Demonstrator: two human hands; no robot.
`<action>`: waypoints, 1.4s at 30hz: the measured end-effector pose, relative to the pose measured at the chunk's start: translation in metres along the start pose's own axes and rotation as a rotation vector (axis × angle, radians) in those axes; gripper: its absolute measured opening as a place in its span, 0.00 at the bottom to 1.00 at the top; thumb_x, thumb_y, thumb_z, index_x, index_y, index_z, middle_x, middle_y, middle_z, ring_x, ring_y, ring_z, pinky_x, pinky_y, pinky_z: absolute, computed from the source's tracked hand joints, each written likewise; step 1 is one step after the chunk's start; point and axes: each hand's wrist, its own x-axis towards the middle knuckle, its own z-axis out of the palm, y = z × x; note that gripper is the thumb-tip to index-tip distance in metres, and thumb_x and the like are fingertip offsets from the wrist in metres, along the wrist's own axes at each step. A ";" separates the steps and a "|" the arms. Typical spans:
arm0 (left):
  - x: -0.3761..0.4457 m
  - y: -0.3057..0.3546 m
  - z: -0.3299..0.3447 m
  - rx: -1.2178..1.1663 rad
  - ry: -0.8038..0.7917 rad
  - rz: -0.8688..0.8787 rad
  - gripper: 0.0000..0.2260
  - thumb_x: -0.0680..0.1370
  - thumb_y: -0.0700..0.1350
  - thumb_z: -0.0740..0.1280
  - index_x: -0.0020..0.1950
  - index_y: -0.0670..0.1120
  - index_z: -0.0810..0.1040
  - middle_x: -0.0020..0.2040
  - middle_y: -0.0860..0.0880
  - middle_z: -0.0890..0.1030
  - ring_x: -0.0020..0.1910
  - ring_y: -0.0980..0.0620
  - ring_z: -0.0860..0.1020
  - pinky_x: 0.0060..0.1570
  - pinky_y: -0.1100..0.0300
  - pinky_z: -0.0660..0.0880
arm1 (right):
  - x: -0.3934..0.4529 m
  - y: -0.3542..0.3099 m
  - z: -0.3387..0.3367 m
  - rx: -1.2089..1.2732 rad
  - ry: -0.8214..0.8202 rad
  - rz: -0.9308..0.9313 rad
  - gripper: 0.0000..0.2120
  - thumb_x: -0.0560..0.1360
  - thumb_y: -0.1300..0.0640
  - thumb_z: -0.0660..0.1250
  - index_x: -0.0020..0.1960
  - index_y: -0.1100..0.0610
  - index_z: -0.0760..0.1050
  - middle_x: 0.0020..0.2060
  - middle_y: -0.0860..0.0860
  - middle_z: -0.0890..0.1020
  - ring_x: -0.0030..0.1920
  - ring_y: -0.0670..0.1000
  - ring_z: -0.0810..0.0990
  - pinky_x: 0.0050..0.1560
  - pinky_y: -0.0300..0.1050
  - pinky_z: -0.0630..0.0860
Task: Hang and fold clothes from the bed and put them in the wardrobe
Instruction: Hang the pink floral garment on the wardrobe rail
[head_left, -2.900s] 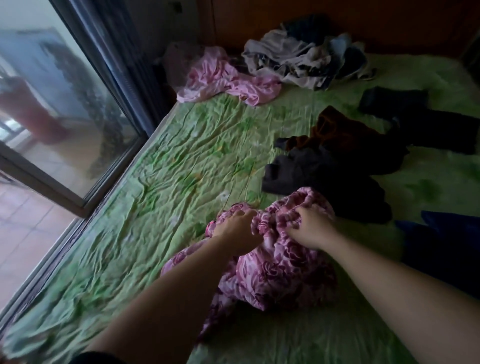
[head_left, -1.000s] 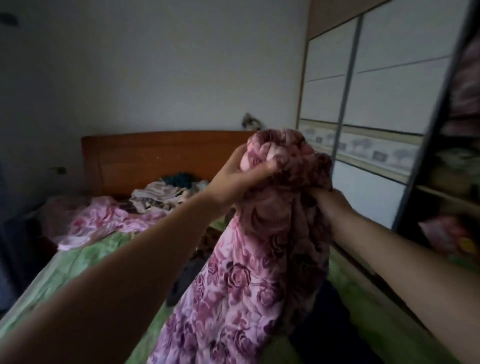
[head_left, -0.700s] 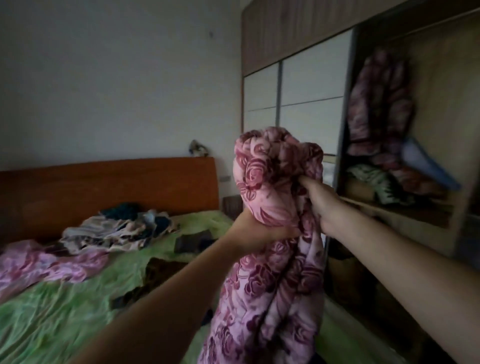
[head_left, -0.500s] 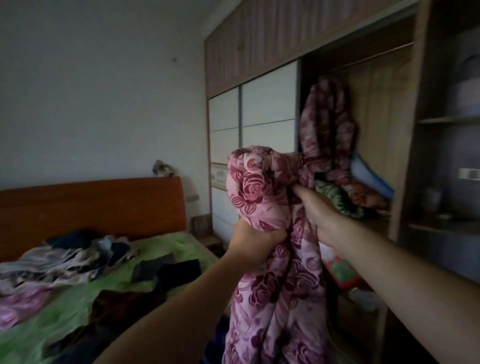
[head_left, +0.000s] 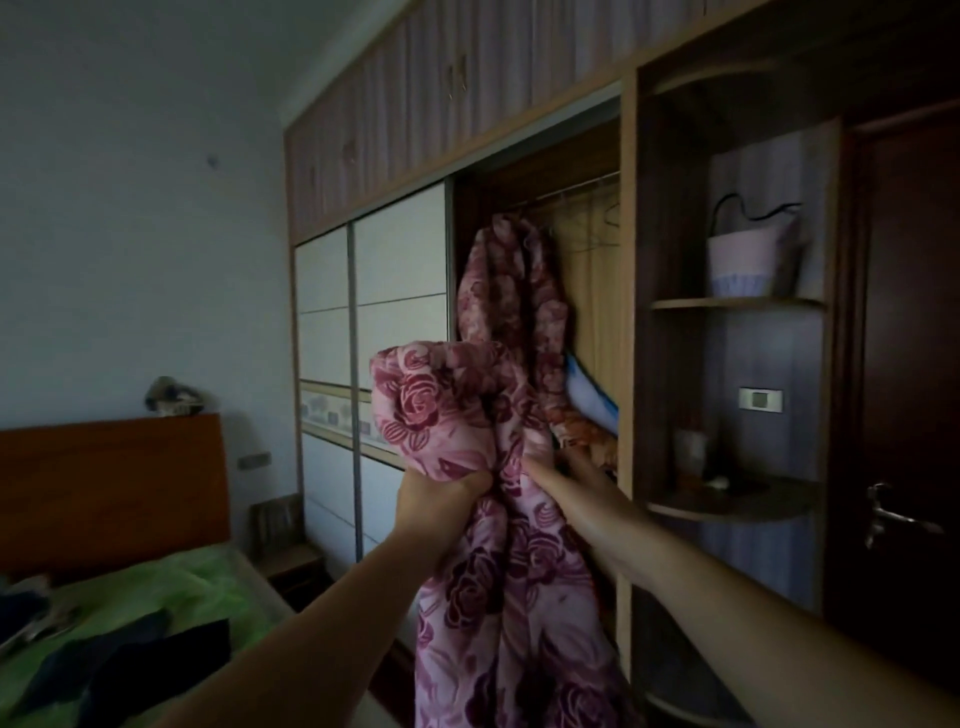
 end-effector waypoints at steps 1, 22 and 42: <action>0.008 -0.005 0.015 0.002 -0.009 0.001 0.33 0.54 0.53 0.73 0.58 0.47 0.78 0.52 0.49 0.82 0.51 0.49 0.80 0.58 0.53 0.76 | 0.006 0.001 -0.004 -0.012 -0.010 -0.014 0.41 0.60 0.25 0.68 0.68 0.41 0.69 0.65 0.44 0.76 0.62 0.51 0.77 0.66 0.55 0.71; 0.309 -0.158 0.209 -0.107 -0.197 0.007 0.18 0.61 0.43 0.73 0.51 0.48 0.82 0.45 0.51 0.86 0.46 0.52 0.83 0.48 0.57 0.80 | 0.382 0.118 -0.110 -0.372 0.345 -0.242 0.13 0.80 0.51 0.61 0.54 0.61 0.76 0.41 0.51 0.73 0.42 0.47 0.71 0.35 0.38 0.60; 0.539 -0.175 0.316 -0.262 0.163 0.198 0.17 0.59 0.39 0.78 0.45 0.49 0.80 0.38 0.55 0.85 0.44 0.55 0.80 0.52 0.55 0.74 | 0.680 0.119 -0.122 -0.152 0.300 -0.355 0.21 0.78 0.43 0.59 0.61 0.57 0.76 0.56 0.55 0.81 0.57 0.55 0.78 0.58 0.47 0.74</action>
